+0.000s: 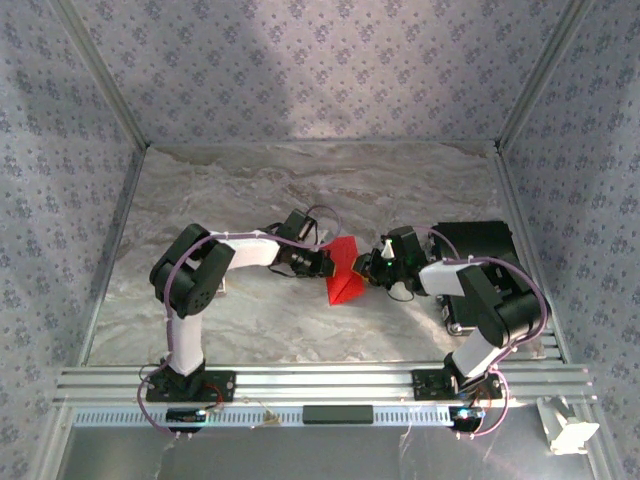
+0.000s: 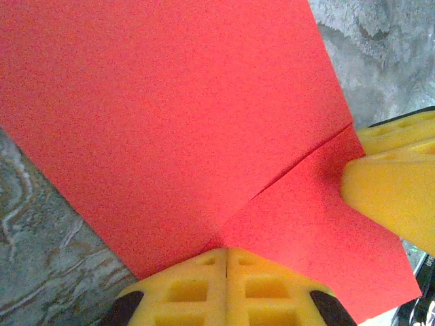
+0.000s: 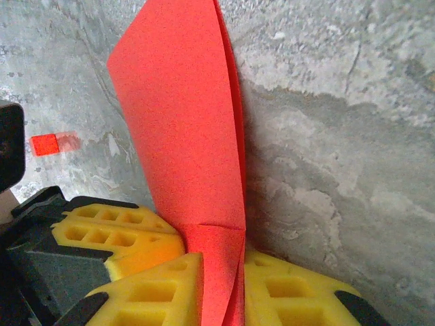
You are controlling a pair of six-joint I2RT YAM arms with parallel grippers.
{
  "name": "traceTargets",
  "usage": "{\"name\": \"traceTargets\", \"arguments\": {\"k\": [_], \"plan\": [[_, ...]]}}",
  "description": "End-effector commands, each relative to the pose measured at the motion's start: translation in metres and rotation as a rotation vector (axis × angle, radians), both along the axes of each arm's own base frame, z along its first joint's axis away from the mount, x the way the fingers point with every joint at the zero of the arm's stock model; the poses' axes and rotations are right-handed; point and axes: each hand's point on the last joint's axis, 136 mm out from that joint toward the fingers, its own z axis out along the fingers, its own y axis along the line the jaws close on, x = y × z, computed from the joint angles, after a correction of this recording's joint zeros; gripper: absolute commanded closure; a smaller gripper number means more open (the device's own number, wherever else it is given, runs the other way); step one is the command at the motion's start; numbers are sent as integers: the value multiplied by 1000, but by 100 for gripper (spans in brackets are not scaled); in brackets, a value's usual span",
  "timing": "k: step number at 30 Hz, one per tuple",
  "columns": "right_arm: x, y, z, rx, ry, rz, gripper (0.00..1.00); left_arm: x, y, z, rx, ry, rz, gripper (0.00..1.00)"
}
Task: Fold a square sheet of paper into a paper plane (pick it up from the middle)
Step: Turn over the paper at the center of the table.
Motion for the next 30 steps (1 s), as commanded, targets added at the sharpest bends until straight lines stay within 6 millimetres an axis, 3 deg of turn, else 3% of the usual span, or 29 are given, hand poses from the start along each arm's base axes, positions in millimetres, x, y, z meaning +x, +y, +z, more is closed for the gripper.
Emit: {"name": "traceTargets", "arguments": {"k": [1, 10, 17, 22, 30], "plan": [[0, -1, -4, 2, -3, 15, 80, -7, 11, -5, 28, 35, 15, 99], [2, -2, -1, 33, -30, 19, 88, -3, 7, 3, 1, 24, 22, 97], [2, -5, 5, 43, -60, 11, 95, 3, 3, 26, -32, -15, 28, 89], [2, -11, 20, 10, -112, 16, 95, 16, 20, 65, -9, -147, 106, 76], [2, -24, 50, -112, -200, 38, 96, 31, 56, 108, 63, -319, 226, 70]]}}
